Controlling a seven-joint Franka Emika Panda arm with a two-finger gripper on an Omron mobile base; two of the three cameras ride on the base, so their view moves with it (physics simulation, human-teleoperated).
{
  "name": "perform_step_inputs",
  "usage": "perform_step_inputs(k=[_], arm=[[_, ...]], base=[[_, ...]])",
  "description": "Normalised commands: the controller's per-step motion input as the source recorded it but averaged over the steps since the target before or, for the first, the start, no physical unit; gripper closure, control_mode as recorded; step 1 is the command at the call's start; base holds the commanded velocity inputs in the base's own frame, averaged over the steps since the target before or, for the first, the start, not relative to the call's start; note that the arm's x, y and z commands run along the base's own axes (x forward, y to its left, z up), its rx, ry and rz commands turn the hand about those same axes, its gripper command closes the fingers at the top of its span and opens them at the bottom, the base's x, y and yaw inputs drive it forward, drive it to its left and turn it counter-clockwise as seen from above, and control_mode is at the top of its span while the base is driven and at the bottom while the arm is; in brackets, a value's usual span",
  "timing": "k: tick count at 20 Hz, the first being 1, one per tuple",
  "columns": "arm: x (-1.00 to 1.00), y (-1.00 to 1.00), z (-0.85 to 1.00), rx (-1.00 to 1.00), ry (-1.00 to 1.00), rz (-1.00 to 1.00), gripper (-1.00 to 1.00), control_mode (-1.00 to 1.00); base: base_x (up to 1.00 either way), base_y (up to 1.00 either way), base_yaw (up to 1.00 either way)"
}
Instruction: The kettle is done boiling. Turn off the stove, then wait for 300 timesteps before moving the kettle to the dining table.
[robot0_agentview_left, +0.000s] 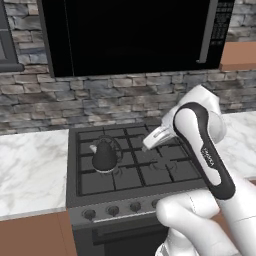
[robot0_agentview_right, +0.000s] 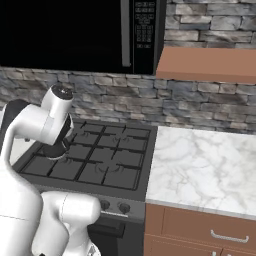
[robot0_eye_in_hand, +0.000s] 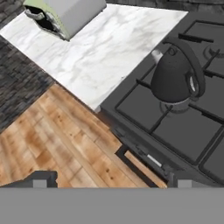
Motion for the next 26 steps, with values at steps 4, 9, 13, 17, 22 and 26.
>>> perform_step_inputs(k=[4,9,13,17,22,26], arm=[[0.46,0.0,-0.1,0.0,0.0,0.02,-1.0,-1.0],[0.39,0.0,-0.22,0.0,0.0,0.03,-1.0,-1.0],[0.31,0.0,-0.23,0.0,0.0,0.03,-1.0,-1.0],[0.23,0.02,-0.19,0.0,0.0,0.06,-1.0,-1.0],[0.23,0.08,-0.16,0.0,-0.03,0.07,-1.0,-1.0],[0.2,0.09,-0.18,0.0,-0.04,0.07,-1.0,-1.0]], base=[[0.0,0.0,0.0],[0.0,0.0,0.0],[0.0,0.0,0.0],[0.0,0.0,0.0],[0.0,0.0,0.0],[0.0,0.0,0.0]])
